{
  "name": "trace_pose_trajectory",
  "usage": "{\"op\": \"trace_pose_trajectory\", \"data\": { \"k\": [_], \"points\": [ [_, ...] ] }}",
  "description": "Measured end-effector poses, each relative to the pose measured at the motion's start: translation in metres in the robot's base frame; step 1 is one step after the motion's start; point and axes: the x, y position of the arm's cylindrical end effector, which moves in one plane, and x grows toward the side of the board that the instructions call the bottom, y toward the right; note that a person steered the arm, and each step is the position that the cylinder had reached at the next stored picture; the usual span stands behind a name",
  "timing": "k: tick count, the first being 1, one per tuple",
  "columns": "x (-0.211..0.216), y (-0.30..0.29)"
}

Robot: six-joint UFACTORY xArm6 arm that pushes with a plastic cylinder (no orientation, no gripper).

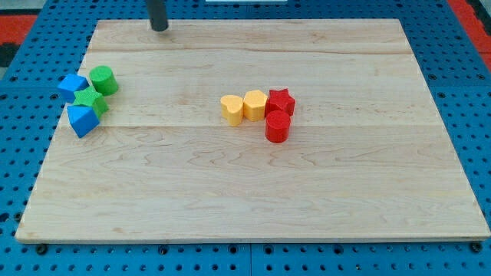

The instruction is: Nudge the blue cube a bit right

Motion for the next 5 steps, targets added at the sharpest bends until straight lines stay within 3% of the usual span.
{"op": "trace_pose_trajectory", "data": {
  "k": [1,2,3,4,5],
  "points": [
    [0.055,-0.074],
    [0.080,-0.127],
    [0.098,-0.127],
    [0.152,-0.127],
    [0.165,-0.095]
  ]
}}
